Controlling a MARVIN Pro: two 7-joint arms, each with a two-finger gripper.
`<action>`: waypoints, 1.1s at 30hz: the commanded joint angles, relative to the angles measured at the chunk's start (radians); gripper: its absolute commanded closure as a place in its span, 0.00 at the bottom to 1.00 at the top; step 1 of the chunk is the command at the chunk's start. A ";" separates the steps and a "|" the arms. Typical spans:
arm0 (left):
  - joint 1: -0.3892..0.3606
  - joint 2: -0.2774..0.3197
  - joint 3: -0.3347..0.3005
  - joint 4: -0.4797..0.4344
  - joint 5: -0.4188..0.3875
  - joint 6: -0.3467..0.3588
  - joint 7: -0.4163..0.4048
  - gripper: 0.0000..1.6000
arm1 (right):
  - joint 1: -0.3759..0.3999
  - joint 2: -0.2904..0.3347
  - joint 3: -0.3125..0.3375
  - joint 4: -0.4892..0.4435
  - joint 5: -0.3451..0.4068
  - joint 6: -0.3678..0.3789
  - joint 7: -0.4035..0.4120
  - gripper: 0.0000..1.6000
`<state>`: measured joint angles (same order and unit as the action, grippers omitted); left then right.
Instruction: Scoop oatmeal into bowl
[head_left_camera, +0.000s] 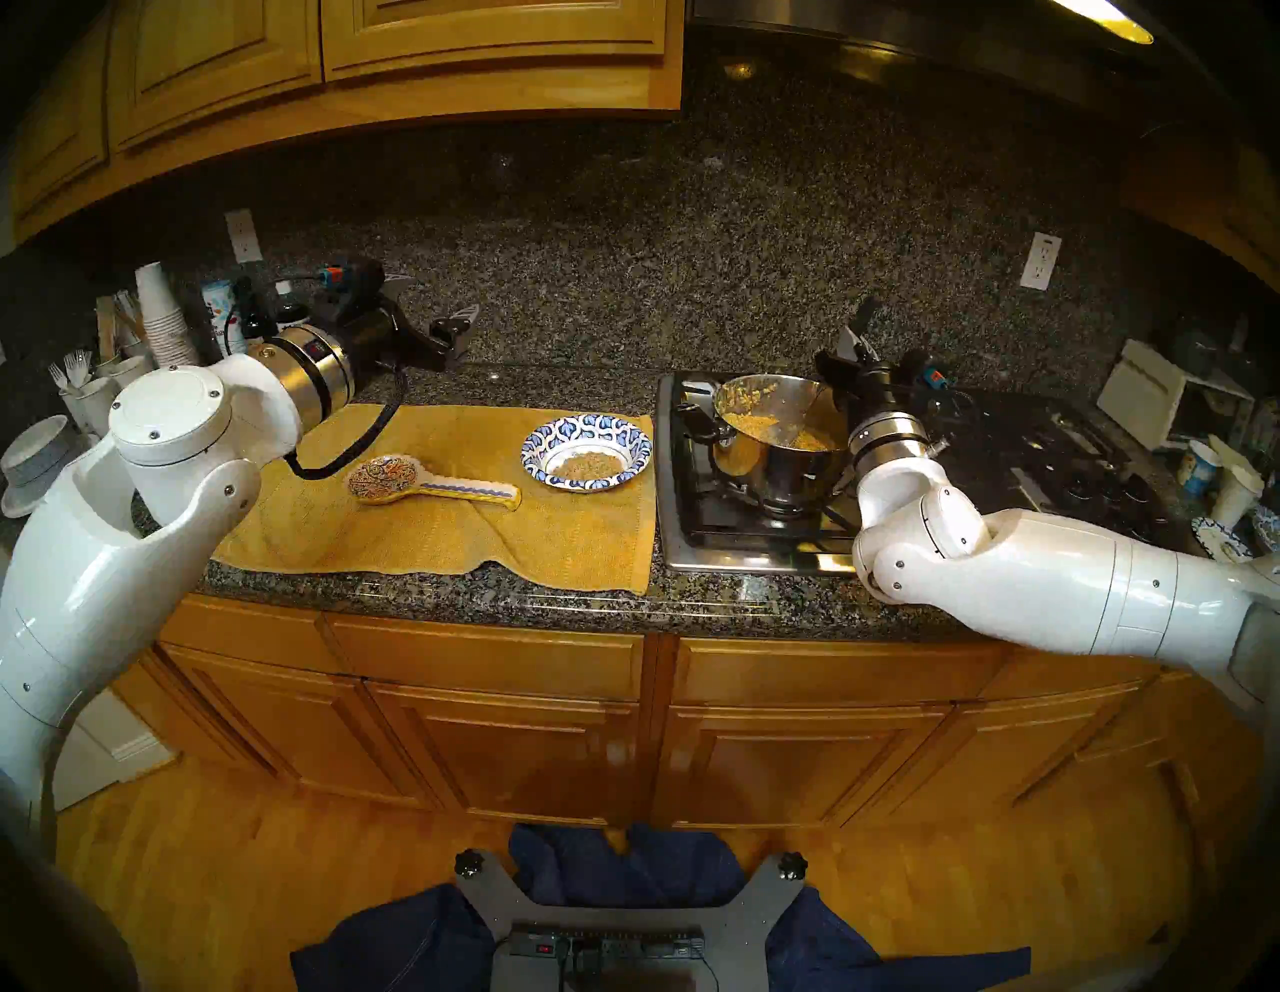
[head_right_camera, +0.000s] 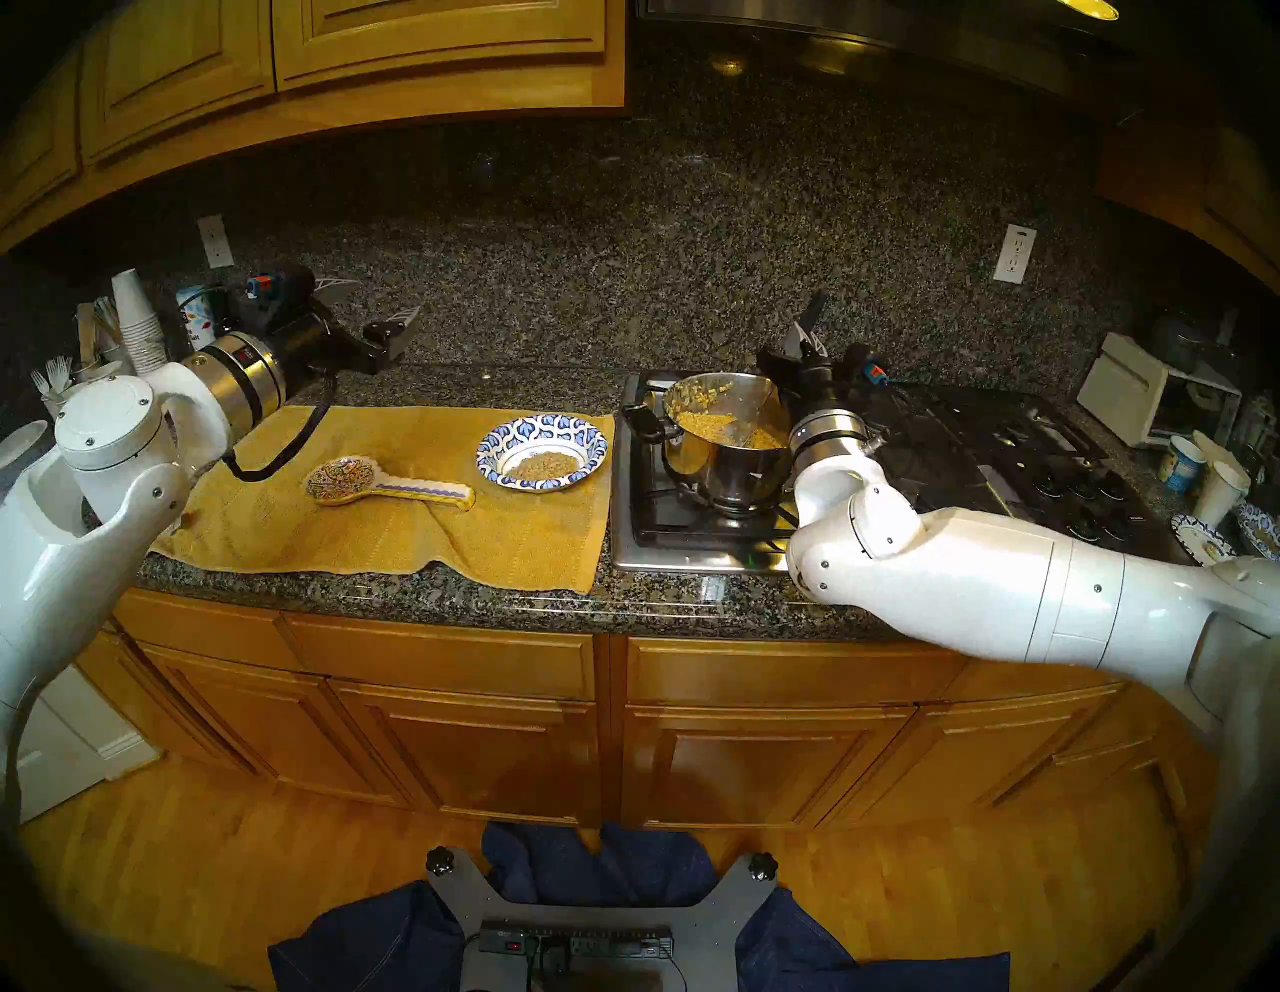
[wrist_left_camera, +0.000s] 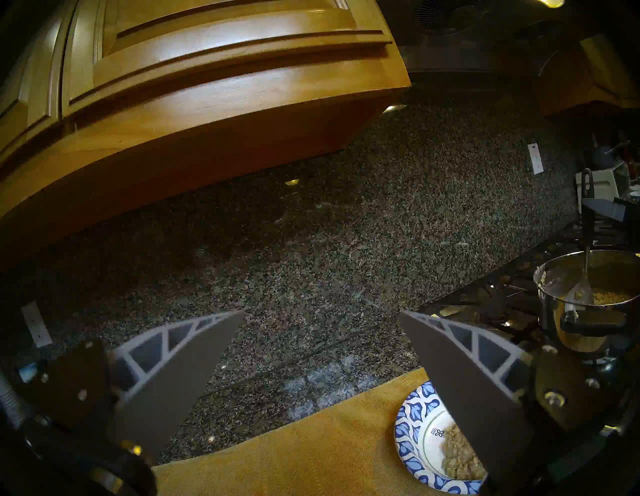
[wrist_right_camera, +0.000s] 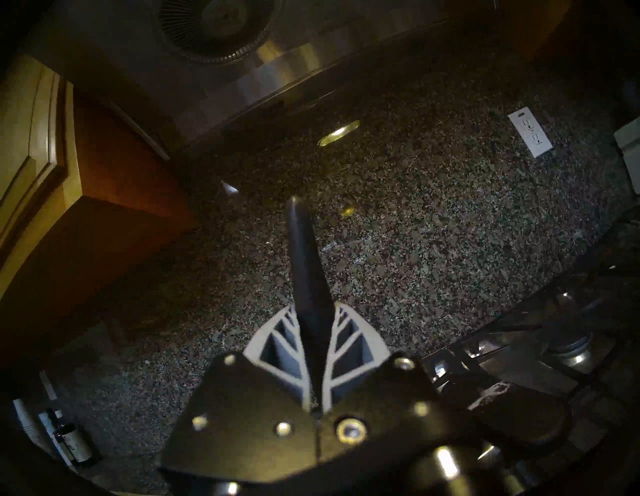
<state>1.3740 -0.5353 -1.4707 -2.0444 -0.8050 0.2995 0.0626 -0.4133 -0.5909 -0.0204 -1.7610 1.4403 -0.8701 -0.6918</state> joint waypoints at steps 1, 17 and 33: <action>-0.033 -0.002 -0.024 -0.011 0.001 -0.017 0.002 0.00 | 0.030 -0.032 0.019 -0.017 -0.002 0.009 0.018 1.00; -0.033 -0.002 -0.024 -0.011 0.001 -0.017 0.002 0.00 | 0.040 -0.025 0.060 -0.094 0.150 0.028 0.022 1.00; -0.033 -0.002 -0.024 -0.011 0.001 -0.017 0.002 0.00 | 0.061 0.030 0.114 -0.129 0.286 0.041 0.035 1.00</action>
<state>1.3740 -0.5352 -1.4707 -2.0444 -0.8051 0.2995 0.0627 -0.3888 -0.5863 0.0448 -1.8595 1.6929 -0.8232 -0.6773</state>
